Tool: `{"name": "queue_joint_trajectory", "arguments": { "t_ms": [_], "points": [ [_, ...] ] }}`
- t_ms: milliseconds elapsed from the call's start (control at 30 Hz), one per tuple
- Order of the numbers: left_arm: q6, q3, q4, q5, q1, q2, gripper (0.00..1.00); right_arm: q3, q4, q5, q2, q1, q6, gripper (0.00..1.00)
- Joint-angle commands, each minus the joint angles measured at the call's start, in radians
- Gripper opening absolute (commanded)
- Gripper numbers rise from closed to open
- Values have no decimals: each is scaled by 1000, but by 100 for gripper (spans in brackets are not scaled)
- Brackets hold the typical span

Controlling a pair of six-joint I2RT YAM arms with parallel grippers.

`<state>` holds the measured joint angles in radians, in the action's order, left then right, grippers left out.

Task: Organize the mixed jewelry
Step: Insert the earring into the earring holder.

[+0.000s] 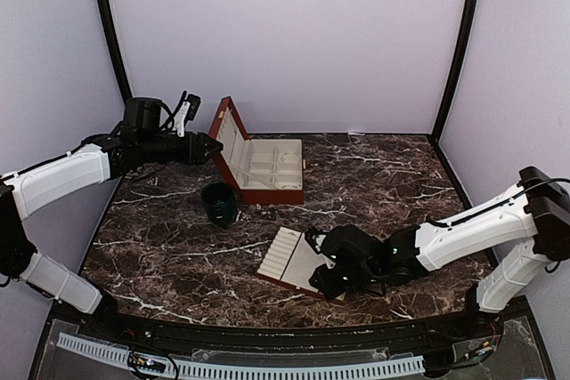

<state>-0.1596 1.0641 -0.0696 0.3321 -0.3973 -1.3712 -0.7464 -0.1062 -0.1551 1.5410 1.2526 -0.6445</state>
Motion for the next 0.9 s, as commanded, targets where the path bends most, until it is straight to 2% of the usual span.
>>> {"name": "queue_joint_trajectory", "arguments": {
  "t_ms": [0,500,867],
  "points": [
    [14,-10,-12,2,-2,25,58,-4,-7,-10,-19,15,-21,0],
    [15,-12,-10,-3,-2,32,58,-15,-5,-86,4,26,-27,0],
    [15,-13,-10,-1,-2,32,59,-18,26,-71,19,25,-20,0]
  ]
}}
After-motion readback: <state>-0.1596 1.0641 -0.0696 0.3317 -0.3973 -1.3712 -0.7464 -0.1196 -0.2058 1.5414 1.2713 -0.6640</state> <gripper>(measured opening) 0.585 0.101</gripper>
